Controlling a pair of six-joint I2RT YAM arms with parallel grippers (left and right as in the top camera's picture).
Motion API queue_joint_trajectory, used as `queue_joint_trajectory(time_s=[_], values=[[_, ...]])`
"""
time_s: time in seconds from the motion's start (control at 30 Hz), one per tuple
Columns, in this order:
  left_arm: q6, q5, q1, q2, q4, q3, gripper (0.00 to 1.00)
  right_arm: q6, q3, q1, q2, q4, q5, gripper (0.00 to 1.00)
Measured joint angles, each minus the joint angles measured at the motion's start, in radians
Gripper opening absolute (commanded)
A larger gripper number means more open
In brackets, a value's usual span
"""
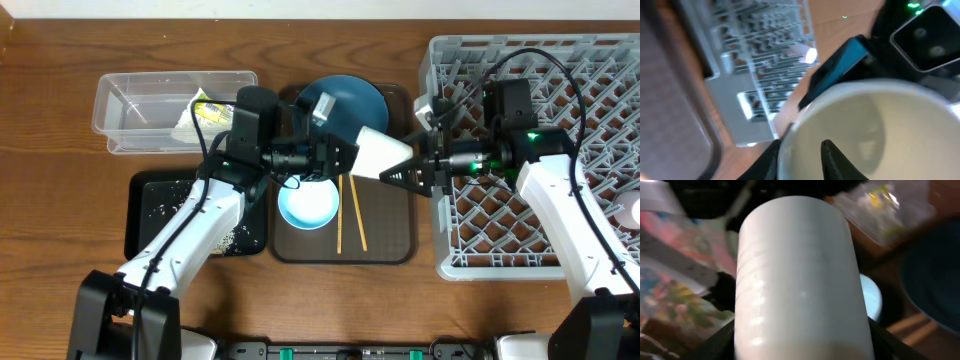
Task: Sort waste into correct bins and load items into the dishwasher rack
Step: 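Hand the cream cup from the left gripper to the right gripper, then carry the cup into the dish rack and release with the right gripper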
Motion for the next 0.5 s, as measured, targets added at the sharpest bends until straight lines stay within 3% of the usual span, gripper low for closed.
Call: queue_joint_trajectory(time_s=[0.2,0.37,0.5], values=[[0.195,-0.262,0.001,0.0,-0.322,0.0,0.29,0.116,0.002,-0.001,0.0,-0.068,0.261,0.34],[0.326,-0.451,0.031,-0.003,-0.475,0.0,0.29,0.154,0.065,-0.031,0.002,-0.265,0.452,0.3],[0.392,-0.562,0.094,-0.049,-0.539,0.0,0.29,0.198,0.212,-0.103,0.002,-0.401,0.61,0.3]])
